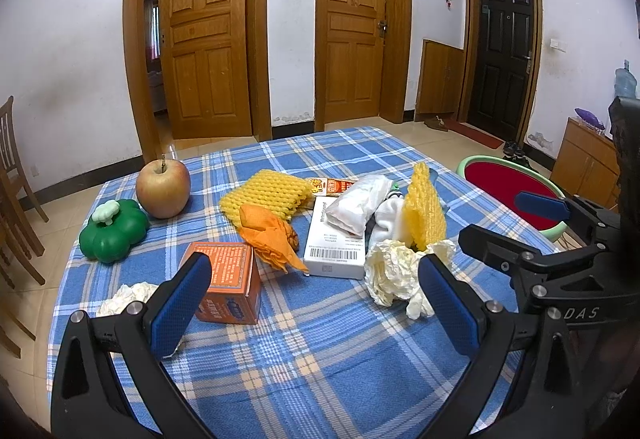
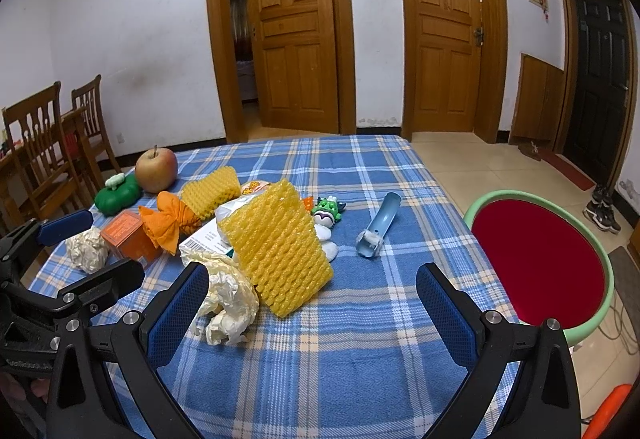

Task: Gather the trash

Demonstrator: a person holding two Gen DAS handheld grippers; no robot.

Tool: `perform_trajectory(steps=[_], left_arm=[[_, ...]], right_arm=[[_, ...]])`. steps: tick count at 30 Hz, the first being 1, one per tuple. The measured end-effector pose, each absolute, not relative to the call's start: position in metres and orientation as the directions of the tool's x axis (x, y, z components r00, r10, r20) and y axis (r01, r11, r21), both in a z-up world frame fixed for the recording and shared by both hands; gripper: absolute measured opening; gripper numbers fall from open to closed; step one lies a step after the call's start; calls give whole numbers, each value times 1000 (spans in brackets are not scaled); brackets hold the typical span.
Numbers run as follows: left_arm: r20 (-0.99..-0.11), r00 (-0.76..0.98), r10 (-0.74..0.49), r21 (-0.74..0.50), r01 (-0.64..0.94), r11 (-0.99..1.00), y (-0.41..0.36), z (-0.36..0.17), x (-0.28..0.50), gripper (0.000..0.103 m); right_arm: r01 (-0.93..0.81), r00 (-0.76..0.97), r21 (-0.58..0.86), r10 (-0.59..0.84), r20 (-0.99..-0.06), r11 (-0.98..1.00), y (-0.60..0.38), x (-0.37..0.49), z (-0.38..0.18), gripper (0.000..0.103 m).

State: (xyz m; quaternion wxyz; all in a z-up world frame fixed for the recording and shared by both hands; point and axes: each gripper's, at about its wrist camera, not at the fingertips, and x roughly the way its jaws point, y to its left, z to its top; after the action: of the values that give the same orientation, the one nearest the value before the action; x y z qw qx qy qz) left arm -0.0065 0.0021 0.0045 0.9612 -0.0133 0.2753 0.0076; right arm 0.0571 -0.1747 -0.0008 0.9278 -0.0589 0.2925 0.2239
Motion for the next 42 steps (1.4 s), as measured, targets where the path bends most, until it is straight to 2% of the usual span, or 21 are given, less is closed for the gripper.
perform_trajectory(steps=[42], left_arm=[[-536, 845, -5, -44, -22, 999, 3, -2, -1, 101]], right_arm=[[-455, 724, -13, 361, -588, 890, -167, 56, -5, 103]])
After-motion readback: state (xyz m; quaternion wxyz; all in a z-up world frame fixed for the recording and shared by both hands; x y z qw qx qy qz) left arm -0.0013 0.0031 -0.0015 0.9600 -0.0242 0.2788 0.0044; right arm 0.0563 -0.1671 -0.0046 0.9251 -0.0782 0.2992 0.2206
